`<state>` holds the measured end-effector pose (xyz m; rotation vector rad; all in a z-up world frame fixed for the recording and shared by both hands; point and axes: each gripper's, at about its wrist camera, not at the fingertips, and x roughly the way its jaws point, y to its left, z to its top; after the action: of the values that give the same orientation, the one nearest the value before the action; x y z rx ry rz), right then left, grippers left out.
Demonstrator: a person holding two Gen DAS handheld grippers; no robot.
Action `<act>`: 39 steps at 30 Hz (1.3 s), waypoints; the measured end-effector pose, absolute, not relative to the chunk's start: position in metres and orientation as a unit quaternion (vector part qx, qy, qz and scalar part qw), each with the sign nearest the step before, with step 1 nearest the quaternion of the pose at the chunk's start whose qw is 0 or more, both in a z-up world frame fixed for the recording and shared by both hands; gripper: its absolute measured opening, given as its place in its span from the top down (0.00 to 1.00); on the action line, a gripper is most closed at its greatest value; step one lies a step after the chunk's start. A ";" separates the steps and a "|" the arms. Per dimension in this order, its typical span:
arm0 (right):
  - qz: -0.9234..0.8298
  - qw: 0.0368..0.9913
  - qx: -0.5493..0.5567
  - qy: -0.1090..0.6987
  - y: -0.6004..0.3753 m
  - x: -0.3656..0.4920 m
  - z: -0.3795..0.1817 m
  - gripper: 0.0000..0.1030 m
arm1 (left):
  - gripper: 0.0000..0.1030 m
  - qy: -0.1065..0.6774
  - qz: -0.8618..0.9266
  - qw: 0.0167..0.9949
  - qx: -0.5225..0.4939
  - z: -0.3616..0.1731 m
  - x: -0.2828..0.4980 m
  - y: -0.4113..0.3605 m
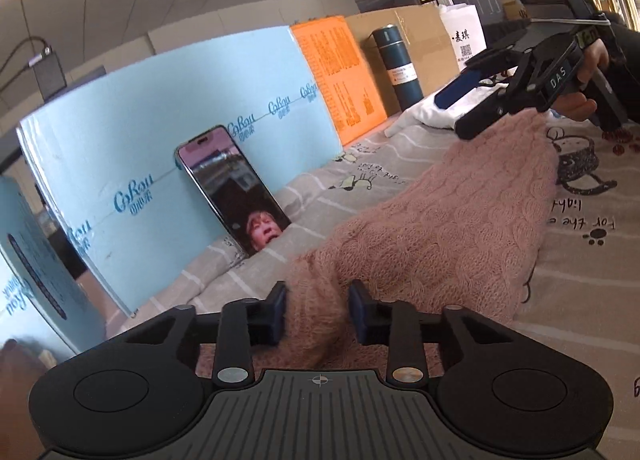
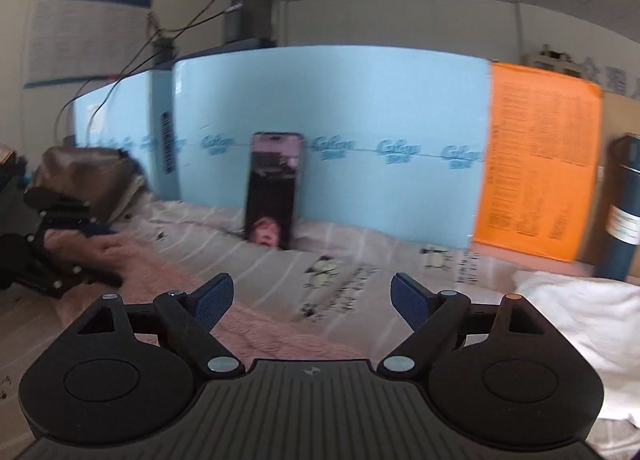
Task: Fold clothes
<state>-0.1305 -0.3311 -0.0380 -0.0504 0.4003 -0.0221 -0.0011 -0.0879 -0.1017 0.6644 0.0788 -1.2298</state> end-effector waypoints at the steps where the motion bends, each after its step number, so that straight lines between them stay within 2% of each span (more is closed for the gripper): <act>1: 0.019 0.976 -0.046 0.212 -0.320 -0.118 -0.040 0.17 | 0.79 0.022 -0.565 0.765 0.309 -0.102 -0.007 -0.084; 7: 0.135 0.952 -0.135 0.238 -0.271 -0.080 -0.046 0.17 | 0.81 -0.019 -0.575 0.763 0.296 -0.095 -0.033 -0.058; 13: 0.207 0.946 -0.109 0.223 -0.264 -0.067 -0.035 0.17 | 0.81 -0.018 -0.621 0.742 0.252 -0.074 -0.038 -0.046; 18: 0.205 0.934 -0.135 0.258 -0.262 -0.057 -0.042 0.18 | 0.81 -0.009 -0.636 0.732 0.243 -0.073 -0.041 -0.039; 19: 0.202 0.932 -0.131 0.270 -0.264 -0.056 -0.044 0.21 | 0.81 -0.007 -0.638 0.730 0.245 -0.075 -0.044 -0.037; 21: 0.204 0.932 -0.108 0.279 -0.270 -0.059 -0.046 0.33 | 0.81 -0.003 -0.640 0.727 0.248 -0.077 -0.048 -0.033; 22: 0.205 0.933 -0.098 0.279 -0.272 -0.062 -0.045 0.53 | 0.81 -0.002 -0.639 0.727 0.250 -0.077 -0.048 -0.033; 23: 0.207 0.934 -0.100 0.275 -0.273 -0.067 -0.042 0.65 | 0.81 -0.001 -0.639 0.727 0.252 -0.078 -0.048 -0.032; 24: 0.210 0.932 -0.112 0.272 -0.271 -0.071 -0.040 0.70 | 0.81 0.001 -0.638 0.727 0.254 -0.078 -0.048 -0.032; 25: 0.210 0.931 -0.121 0.271 -0.269 -0.074 -0.038 0.83 | 0.81 -0.001 -0.636 0.729 0.255 -0.078 -0.047 -0.033; 26: 0.210 0.930 -0.129 0.271 -0.267 -0.077 -0.035 0.87 | 0.81 -0.003 -0.635 0.728 0.257 -0.077 -0.046 -0.033; 39: 0.189 0.938 -0.183 0.226 -0.233 -0.150 -0.004 0.89 | 0.81 -0.001 -0.689 0.689 0.223 -0.067 -0.058 -0.001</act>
<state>-0.1496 -0.2329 -0.0035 -0.3741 0.4613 0.3858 -0.0583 -0.0011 -0.0668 0.4980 -0.0018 -1.5423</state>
